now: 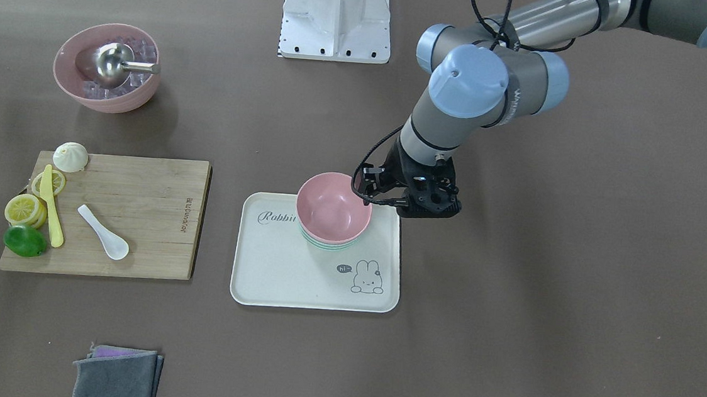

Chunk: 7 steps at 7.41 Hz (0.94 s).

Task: Stack pink bowl on green and place spoon
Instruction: 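Release the pink bowl and withdraw the left arm, then lower the right gripper onto the white spoon and grasp it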

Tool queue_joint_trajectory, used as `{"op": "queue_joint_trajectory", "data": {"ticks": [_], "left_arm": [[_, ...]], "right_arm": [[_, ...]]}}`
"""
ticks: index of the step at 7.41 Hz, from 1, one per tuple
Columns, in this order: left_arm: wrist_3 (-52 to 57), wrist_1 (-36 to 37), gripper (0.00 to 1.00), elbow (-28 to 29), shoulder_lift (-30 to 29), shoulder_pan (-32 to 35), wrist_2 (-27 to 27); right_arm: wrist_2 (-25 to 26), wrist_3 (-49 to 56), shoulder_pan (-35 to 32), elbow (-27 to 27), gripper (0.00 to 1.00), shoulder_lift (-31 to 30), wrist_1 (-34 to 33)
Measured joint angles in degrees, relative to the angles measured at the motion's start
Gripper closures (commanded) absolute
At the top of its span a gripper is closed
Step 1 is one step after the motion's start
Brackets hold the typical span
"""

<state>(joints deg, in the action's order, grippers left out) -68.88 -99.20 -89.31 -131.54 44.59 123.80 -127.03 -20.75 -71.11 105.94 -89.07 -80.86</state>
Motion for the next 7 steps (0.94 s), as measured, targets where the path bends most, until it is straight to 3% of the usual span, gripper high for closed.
{"op": "queue_joint_trajectory", "data": {"ticks": [3, 5, 7], "left_arm": [[25.52, 5.26, 0.02, -9.18, 13.68, 14.92, 9.63], [46.12, 6.29, 0.02, -9.93, 24.19, 26.04, 15.15], [66.67, 6.39, 0.02, -6.98, 33.11, 36.20, 17.69]], "right_arm": [[0.14, 0.83, 2.29, -1.82, 0.00, 4.87, 0.01], [0.66, 4.65, 4.80, -2.21, 0.00, 7.56, 0.10], [1.32, 11.39, 7.70, -3.01, 0.00, 9.51, 0.36]]}}
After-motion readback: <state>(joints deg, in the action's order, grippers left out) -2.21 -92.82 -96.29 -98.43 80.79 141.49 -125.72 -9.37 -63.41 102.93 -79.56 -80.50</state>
